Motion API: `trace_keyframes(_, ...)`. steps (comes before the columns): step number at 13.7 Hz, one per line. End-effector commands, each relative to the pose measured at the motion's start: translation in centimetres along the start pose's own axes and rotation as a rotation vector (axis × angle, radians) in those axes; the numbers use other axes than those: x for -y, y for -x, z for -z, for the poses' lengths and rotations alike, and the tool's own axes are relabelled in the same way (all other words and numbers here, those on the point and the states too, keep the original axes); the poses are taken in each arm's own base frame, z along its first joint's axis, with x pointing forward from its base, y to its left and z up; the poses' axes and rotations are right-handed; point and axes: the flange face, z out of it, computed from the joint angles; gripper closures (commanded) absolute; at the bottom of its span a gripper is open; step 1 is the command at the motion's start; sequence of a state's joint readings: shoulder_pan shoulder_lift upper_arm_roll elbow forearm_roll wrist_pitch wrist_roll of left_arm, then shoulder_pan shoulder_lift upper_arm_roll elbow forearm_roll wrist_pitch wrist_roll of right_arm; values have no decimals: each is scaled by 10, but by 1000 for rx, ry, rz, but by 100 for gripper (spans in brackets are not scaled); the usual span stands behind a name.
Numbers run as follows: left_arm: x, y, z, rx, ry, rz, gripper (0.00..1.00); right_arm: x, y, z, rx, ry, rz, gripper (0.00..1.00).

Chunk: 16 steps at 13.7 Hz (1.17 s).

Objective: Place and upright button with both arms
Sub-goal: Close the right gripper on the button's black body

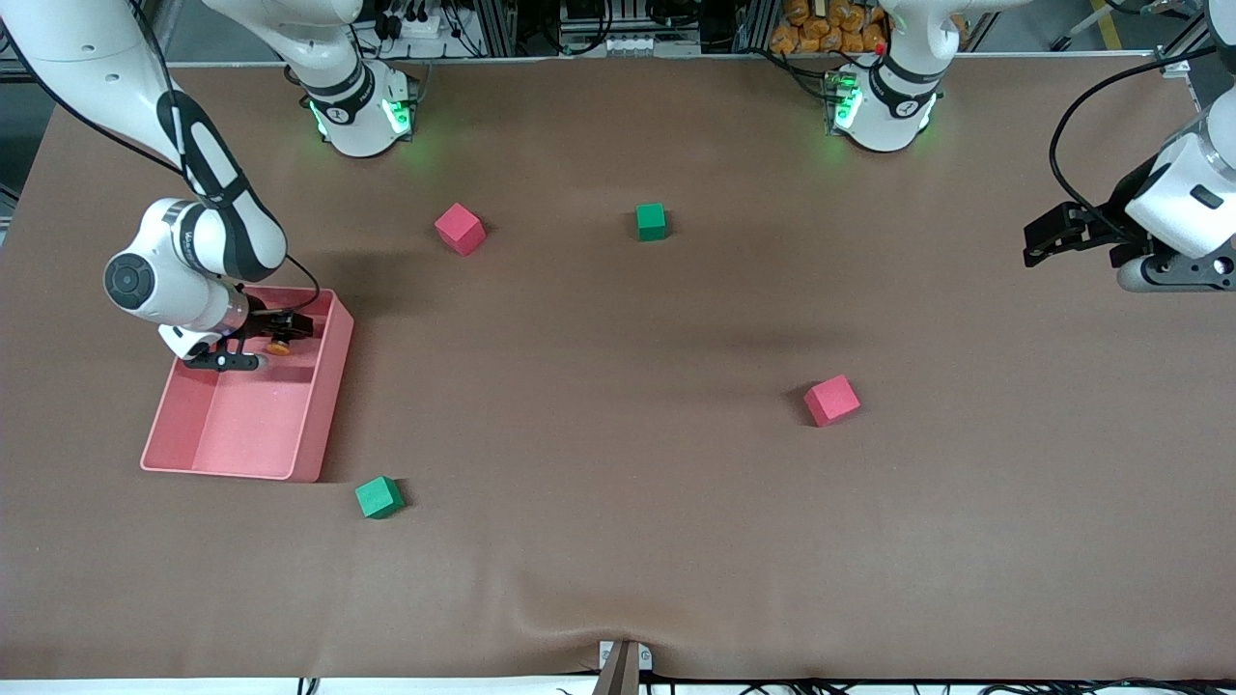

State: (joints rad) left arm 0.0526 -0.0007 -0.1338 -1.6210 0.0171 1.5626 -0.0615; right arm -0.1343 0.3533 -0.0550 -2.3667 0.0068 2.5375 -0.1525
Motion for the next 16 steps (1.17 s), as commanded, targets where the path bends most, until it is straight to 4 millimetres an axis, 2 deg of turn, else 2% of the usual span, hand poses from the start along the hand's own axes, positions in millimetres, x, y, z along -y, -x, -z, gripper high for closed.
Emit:
trace_keyframes(1,7,-2,6,2,-5,-9,0,5,4,-10,1,-4,5,0)
trace_keyframes(4,10,-2,6,0,-11,-4,0,7,5,-20,21,-5,21,0)
trace_keyframes(6,11,-2,6,0,-11,-3,0,7,5,-20,21,-5,27,0)
trace_keyframes(7,10,-2,6,2,-13,-4,0,8,5,-21,22,-5,30,45)
trace_keyframes(8,12,-2,7,0,-16,-4,0,8,5,-22,25,-6,36,79)
trace_keyframes(9,13,-2,7,0,-17,-6,0,8,6,-25,31,-6,36,95)
trace_keyframes(10,13,-2,6,0,-17,-6,0,11,6,-26,33,-5,42,100)
trace_keyframes(13,13,-2,6,0,-17,-7,0,12,2,-19,16,-3,45,100)
trace_keyframes(16,13,-2,5,3,-19,-7,0,11,-4,15,-40,3,46,100)
